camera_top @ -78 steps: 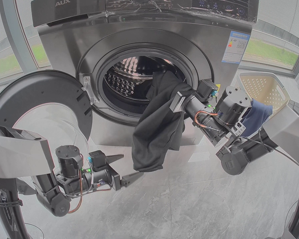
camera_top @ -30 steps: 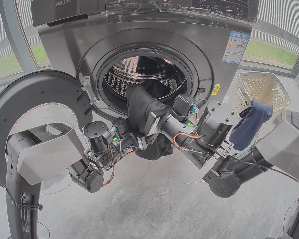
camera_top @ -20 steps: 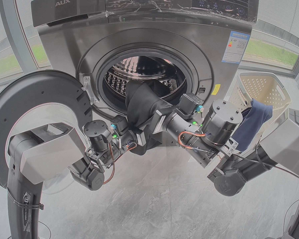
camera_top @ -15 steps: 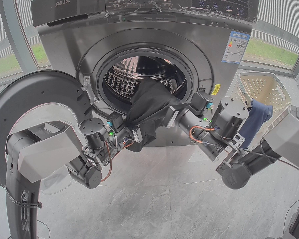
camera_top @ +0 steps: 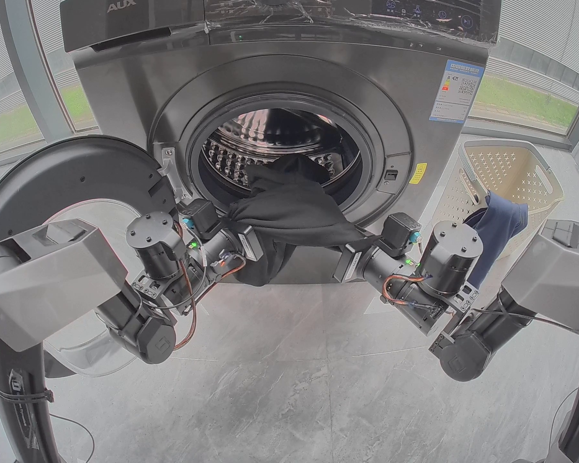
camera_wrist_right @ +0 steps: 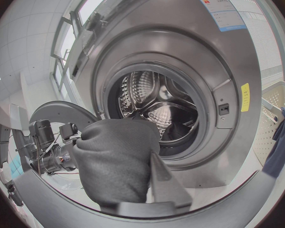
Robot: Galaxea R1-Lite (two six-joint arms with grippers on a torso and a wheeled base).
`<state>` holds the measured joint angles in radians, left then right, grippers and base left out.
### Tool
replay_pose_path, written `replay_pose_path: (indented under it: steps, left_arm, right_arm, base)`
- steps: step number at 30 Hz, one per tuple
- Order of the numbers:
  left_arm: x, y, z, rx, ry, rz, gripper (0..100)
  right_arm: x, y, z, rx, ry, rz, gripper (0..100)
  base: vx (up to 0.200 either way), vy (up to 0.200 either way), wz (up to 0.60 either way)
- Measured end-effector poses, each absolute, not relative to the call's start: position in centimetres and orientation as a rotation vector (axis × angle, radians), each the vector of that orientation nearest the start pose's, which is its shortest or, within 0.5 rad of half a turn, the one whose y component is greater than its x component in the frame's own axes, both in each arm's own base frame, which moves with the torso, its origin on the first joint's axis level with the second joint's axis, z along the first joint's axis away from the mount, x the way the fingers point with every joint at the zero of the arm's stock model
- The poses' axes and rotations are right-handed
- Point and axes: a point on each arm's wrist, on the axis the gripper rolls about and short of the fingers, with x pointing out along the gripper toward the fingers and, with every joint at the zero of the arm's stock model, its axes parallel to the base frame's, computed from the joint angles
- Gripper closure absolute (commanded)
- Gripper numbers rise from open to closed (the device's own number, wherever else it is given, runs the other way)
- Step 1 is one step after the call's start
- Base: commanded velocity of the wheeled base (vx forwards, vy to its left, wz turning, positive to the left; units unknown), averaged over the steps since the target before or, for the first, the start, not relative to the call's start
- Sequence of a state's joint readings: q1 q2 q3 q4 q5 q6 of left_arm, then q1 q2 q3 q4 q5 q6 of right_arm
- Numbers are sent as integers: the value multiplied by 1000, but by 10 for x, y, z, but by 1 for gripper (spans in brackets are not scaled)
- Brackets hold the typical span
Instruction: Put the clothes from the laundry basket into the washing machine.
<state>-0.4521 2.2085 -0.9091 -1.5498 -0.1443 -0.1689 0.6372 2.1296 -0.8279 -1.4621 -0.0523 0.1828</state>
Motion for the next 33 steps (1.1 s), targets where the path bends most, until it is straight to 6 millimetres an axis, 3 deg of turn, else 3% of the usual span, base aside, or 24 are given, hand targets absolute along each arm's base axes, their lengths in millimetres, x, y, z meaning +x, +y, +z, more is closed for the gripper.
replay_pose_path:
  steps: [7,13,23,26,33]
  left_arm:
    - [337,-166,132,-209,-197,-613,100]
    - [324,-159,139,-208,-191,-611,100]
    - [307,-144,144,-200,-173,-595,100]
    - [302,-139,142,-193,-157,-593,100]
    - [286,-131,135,-144,-114,-588,100]
  right_arm:
    - [284,227,129,223,-89,656,0]
    - [253,219,122,158,-17,725,0]
    - [188,175,88,7,204,814,0]
    - [183,163,86,-3,223,795,0]
    - [193,131,87,3,228,679,0]
  base:
    - [0,0,0]
    - [0,0,0]
    - [0,0,0]
    - [0,0,0]
    - [0,0,0]
